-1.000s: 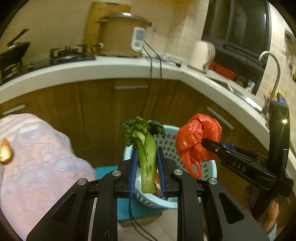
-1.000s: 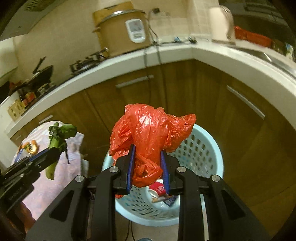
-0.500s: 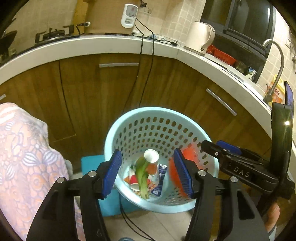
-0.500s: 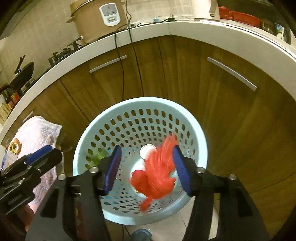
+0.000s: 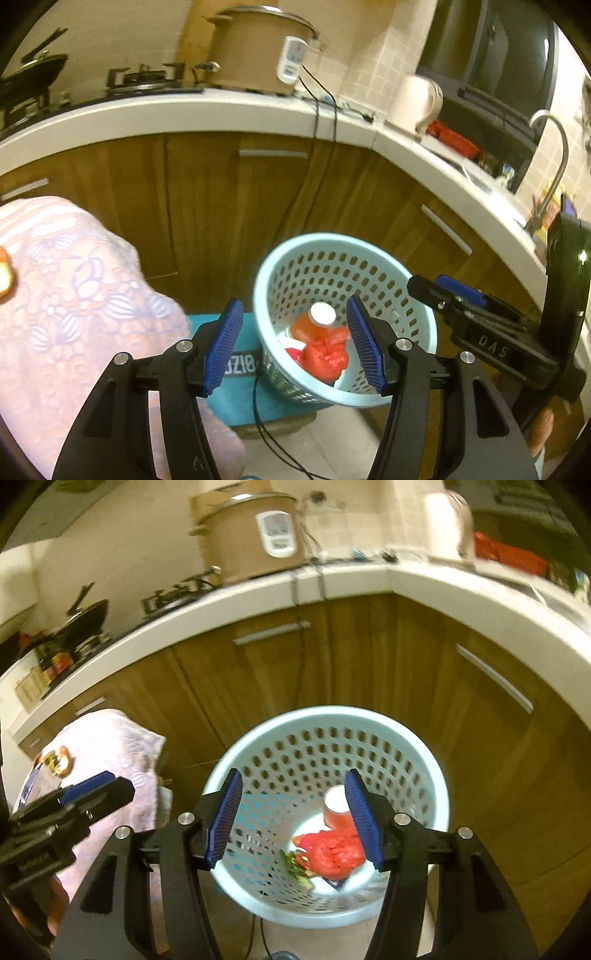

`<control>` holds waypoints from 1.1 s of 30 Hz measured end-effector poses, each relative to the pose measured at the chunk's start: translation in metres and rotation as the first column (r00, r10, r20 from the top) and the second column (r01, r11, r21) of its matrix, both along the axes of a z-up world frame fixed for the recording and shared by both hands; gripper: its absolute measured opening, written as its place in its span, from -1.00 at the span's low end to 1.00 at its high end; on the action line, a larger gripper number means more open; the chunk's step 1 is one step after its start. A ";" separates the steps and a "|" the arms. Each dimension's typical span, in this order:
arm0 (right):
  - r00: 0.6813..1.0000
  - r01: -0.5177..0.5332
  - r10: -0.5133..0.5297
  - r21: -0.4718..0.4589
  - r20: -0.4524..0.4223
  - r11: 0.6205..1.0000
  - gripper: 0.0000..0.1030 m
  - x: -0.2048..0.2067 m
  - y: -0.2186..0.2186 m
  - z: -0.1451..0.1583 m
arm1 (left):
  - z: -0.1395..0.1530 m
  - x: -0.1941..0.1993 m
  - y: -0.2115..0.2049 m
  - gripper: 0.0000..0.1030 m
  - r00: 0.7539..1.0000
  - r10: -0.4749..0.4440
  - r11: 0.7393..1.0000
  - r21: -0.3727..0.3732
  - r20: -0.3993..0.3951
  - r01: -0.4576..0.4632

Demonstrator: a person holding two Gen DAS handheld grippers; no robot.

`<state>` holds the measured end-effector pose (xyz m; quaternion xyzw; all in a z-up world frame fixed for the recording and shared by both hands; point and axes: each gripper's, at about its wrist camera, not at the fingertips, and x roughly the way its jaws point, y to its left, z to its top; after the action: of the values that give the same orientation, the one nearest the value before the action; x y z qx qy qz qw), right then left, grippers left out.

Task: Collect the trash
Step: 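Move both tools back toward the remaining items on the table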

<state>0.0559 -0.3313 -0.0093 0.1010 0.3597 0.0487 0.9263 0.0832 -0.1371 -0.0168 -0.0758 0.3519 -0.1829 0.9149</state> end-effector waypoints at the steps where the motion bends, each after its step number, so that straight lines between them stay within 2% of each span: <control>1: 1.000 -0.015 0.015 -0.008 0.014 1.000 0.05 -0.001 0.007 0.005 | 0.004 -0.003 0.006 0.11 1.000 0.012 1.000 -0.005 0.008 -0.012; 10: 0.988 -0.131 0.134 -0.031 0.082 0.991 0.05 -0.007 0.064 0.034 | 0.039 -0.037 0.081 0.23 0.981 0.173 0.985 -0.038 0.086 -0.171; 16: 0.970 -0.210 0.215 -0.056 0.110 0.976 0.05 -0.009 0.105 0.048 | 0.057 -0.063 0.140 0.30 0.950 0.291 0.956 -0.068 0.116 -0.285; 20: 0.958 -0.252 0.259 -0.069 0.122 0.965 0.06 -0.010 0.129 0.055 | 0.065 -0.081 0.179 0.43 0.913 0.385 0.923 -0.050 0.137 -0.382; 22: 0.952 -0.273 0.280 -0.068 0.126 0.960 0.06 -0.008 0.140 0.057 | 0.066 -0.087 0.196 0.44 0.895 0.422 0.906 -0.036 0.142 -0.422; 26: 0.935 -0.320 0.328 -0.078 0.134 0.944 0.06 -0.006 0.167 0.064 | 0.060 -0.097 0.236 0.49 0.846 0.519 0.852 0.012 0.124 -0.524; 30: 0.918 -0.359 0.369 -0.092 0.147 0.929 0.06 -0.006 0.196 0.072 | 0.045 -0.094 0.265 0.49 0.832 0.550 0.832 0.044 0.070 -0.553; 33: 0.903 -0.387 0.400 -0.107 0.159 0.916 0.06 -0.005 0.218 0.078 | 0.033 -0.089 0.274 0.49 0.839 0.543 0.836 0.065 0.040 -0.544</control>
<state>0.0509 -0.1136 0.0689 -0.0120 0.2905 0.2303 0.9287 -0.0054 0.1366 0.0160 -0.1371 0.3134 0.0964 0.9347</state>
